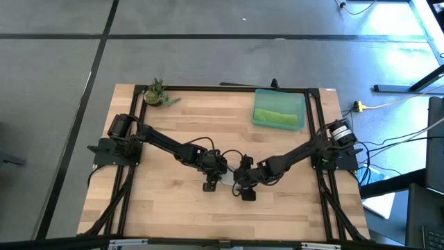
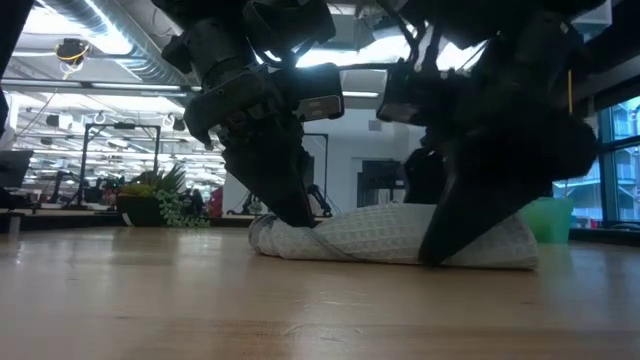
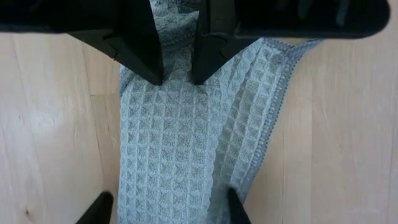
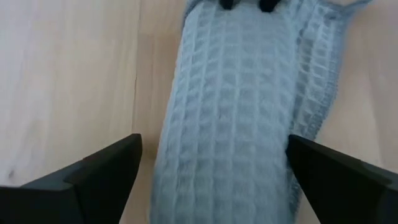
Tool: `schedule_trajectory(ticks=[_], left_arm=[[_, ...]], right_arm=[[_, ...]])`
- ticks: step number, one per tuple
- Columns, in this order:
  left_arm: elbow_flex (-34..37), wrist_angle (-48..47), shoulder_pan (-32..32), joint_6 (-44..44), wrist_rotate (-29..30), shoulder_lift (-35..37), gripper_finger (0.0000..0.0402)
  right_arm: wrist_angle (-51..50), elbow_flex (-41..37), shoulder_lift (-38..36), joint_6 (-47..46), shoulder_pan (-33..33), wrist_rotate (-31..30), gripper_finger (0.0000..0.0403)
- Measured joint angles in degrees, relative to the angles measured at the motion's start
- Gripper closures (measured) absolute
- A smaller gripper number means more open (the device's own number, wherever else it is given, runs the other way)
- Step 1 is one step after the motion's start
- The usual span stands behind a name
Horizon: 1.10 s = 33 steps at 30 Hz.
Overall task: Roll microfiber towels into tight, uniform cylinder then place into a basket
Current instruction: Put the gray kitchen towel into the green bin
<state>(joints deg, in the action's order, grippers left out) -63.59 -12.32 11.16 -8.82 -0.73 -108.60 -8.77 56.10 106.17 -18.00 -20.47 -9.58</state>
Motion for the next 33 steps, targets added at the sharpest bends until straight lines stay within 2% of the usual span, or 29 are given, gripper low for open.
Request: schedule_trajectory(ticks=[7, 22, 27, 33], left_arm=[[0.00, 0.02, 0.00, 0.00, 0.04, 0.00, 0.0315], [0.00, 0.02, 0.00, 0.00, 0.07, 0.00, 0.0315], [0.00, 0.02, 0.00, 0.00, 0.03, 0.00, 0.0315], [0.00, 0.02, 0.00, 0.00, 0.02, 0.02, 0.0315]], right_arm=[[3.91, 0.24, 2.95, 0.28, 0.11, -2.34, 0.0003], [3.65, 0.17, 3.39, 0.23, 0.31, -3.50, 0.0011], [4.07, 0.13, 3.53, 0.76, 1.54, -0.14, 0.0061], [4.50, 0.15, 4.26, 0.84, 1.60, -0.32, 0.0153]])
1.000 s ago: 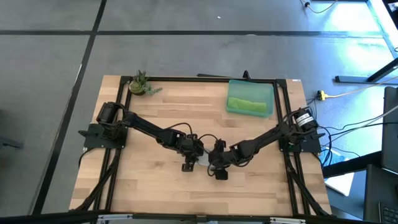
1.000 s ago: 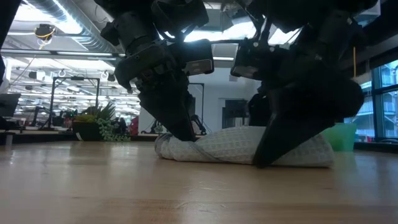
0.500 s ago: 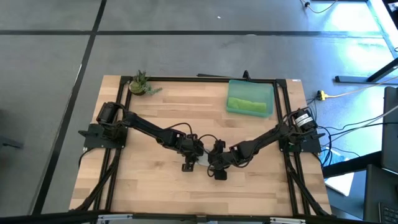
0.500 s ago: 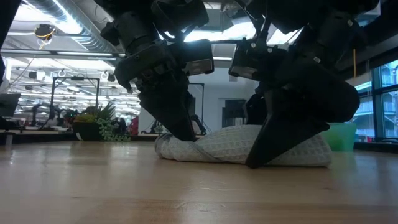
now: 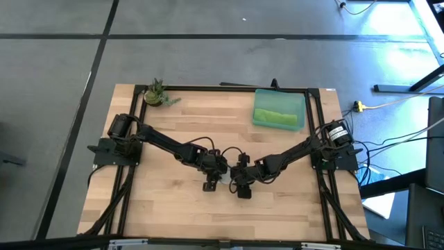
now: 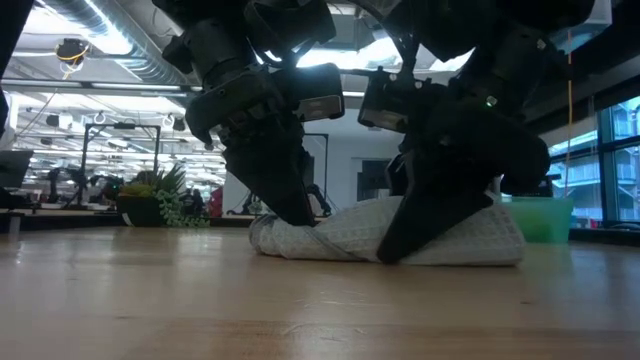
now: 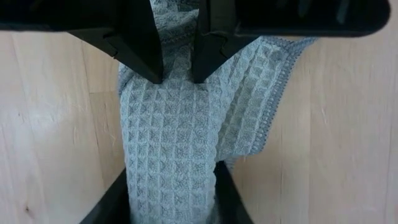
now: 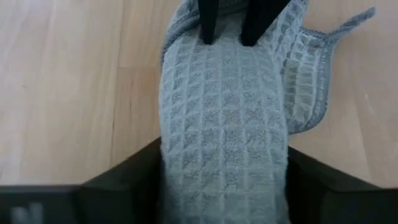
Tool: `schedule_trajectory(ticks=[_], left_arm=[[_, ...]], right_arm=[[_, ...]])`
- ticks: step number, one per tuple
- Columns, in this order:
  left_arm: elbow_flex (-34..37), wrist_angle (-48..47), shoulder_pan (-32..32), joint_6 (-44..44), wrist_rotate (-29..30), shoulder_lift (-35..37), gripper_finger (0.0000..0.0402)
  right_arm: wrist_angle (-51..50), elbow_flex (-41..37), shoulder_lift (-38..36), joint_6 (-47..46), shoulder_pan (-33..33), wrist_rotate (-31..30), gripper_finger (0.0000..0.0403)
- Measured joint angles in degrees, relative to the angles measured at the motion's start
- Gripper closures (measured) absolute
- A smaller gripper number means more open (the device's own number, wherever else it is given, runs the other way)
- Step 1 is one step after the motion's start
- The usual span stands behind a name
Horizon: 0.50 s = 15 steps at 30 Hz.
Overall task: Roll microfiber towels into tight, uniform cylinder then place into a basket
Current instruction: Put the gray kitchen towel into the green bin
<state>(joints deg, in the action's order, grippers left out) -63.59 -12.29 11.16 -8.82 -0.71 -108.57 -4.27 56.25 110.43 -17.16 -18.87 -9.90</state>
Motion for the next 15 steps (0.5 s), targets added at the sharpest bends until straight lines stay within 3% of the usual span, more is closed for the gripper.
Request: schedule_trajectory(ticks=[10, 15], left_arm=[[-0.02, 0.07, 0.00, 0.00, 0.00, 0.00, 0.0315], [-0.07, 0.11, 0.00, 0.00, 0.02, 0.00, 0.0315]], right_arm=[[0.41, -0.04, 0.02, -0.36, -0.02, 1.37, 0.0343], [0.39, -0.07, 0.02, -0.40, 0.01, 1.67, 0.0357]])
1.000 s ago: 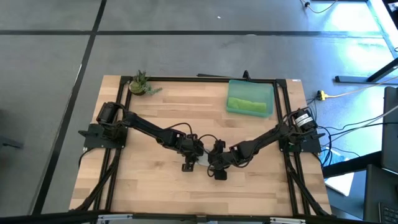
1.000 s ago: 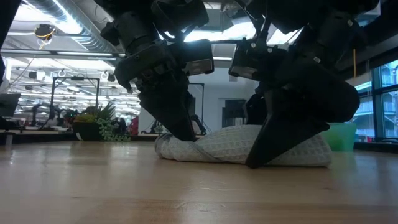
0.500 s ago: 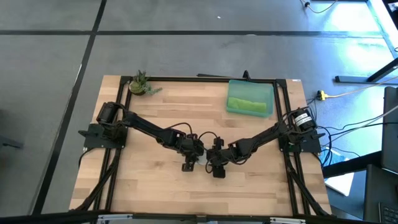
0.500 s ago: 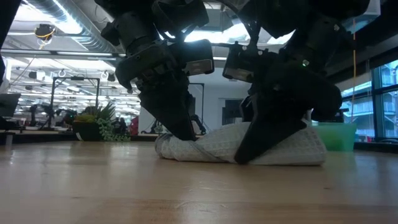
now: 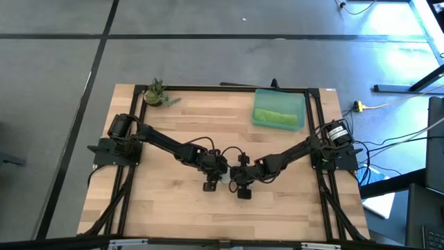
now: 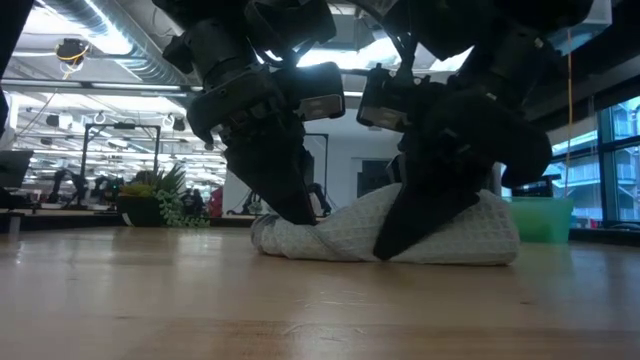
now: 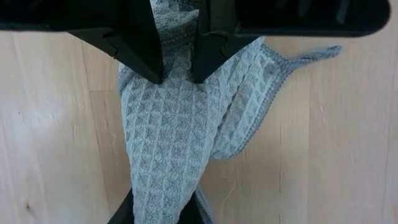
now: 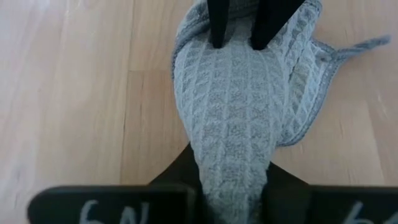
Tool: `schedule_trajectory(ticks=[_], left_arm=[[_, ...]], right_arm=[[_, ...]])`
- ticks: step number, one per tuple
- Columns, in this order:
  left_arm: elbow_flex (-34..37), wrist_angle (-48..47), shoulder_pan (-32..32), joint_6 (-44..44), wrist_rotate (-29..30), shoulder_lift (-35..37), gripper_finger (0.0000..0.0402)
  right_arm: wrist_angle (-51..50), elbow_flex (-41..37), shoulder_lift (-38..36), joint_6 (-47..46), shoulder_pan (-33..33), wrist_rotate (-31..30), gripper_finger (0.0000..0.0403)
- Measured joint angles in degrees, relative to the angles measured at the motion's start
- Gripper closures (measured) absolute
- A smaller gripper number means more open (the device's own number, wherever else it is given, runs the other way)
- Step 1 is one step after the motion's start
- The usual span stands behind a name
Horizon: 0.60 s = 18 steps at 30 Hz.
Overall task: Roll microfiber towels into tight, uniform cylinder then place into a basket
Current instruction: Put the gray kitchen towel into the green bin
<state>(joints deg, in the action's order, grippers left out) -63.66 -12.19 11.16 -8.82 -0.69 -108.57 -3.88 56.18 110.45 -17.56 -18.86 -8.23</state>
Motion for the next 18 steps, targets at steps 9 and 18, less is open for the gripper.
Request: schedule_trajectory(ticks=[9, 18], left_arm=[[0.00, 0.22, 0.00, -3.01, 0.35, 0.00, 0.0315], [0.00, -0.02, 0.09, -4.28, 1.42, 0.00, 0.0300]], right_arm=[[-0.02, -0.02, 0.00, -0.24, 0.29, 0.59, 0.0357], [-0.02, -0.02, -0.01, -0.11, 0.34, 0.83, 0.0357]])
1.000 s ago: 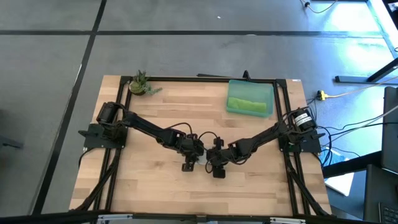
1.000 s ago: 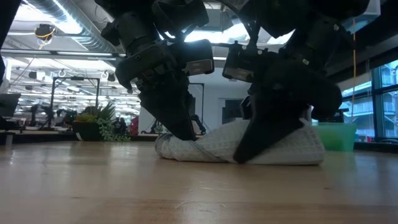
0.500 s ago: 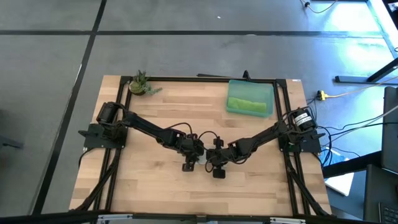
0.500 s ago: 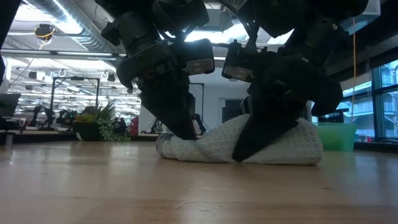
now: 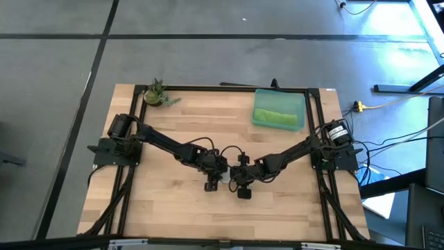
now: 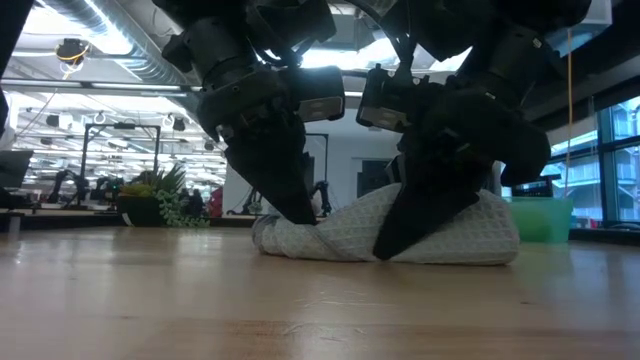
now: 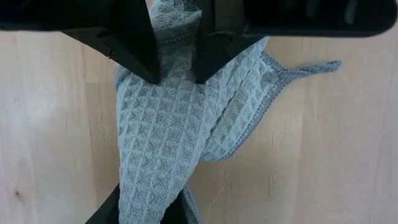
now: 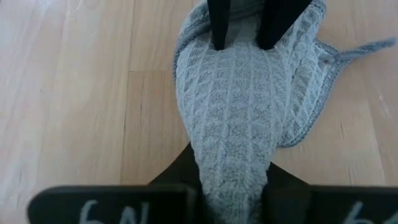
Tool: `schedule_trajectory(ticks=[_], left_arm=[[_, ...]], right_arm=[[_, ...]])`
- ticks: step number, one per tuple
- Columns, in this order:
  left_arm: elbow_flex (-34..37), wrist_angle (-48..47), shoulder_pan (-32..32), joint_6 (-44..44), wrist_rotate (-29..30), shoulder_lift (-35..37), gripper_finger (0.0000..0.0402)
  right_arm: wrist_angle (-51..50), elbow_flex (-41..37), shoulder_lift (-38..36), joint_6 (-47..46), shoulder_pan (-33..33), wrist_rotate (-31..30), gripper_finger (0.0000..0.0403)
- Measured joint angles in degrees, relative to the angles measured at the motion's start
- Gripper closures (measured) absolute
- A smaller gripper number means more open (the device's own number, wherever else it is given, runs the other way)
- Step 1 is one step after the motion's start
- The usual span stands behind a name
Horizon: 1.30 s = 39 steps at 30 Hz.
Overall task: Roll microfiber towels into tight, uniform cylinder then place into a basket
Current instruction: Put the gray kitchen towel into the green bin
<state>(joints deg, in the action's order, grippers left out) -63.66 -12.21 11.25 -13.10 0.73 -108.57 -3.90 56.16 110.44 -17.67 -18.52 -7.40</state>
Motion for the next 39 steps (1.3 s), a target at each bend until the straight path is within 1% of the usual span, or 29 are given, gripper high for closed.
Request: schedule_trajectory(ticks=[5, 11, 16, 21, 26, 30, 32, 39], left_arm=[[0.00, 0.02, -0.20, -0.30, 0.15, 0.00, 0.0284], [0.02, -0.91, -0.85, -1.53, -0.09, 1.67, 0.0286], [0.07, -3.34, -0.85, -1.38, 0.53, 6.23, 0.0287], [0.07, -9.16, -0.65, -1.42, 4.02, 11.93, 0.0287], [0.08, -14.07, 0.36, -1.75, 9.77, 17.67, 0.0287], [0.07, -15.41, 1.57, -1.77, 12.99, 22.19, 0.0287], [0.07, -15.76, 2.07, -1.75, 13.88, 24.08, 0.0287], [0.07, -16.71, 3.23, -1.73, 15.01, 28.75, 0.0287]], right_arm=[[0.00, -0.02, -0.01, -0.15, 0.00, 0.03, 0.0357], [-0.04, -0.02, -0.03, -0.11, 0.23, 0.48, 0.0357], [-0.07, -0.02, -0.03, 0.00, 0.78, 1.62, 0.0357], [-0.29, -0.09, -0.84, 1.06, 1.28, 1.75, 0.0357], [-4.88, -0.60, -5.18, 4.37, 2.52, 0.40, 0.0357], [-10.04, -0.38, -9.86, 6.05, 4.17, -5.33, 0.0357], [-12.48, -0.33, -11.34, 7.11, 5.11, -7.39, 0.0357], [-17.26, -0.28, -16.89, 13.42, 8.92, -9.60, 0.0357]])
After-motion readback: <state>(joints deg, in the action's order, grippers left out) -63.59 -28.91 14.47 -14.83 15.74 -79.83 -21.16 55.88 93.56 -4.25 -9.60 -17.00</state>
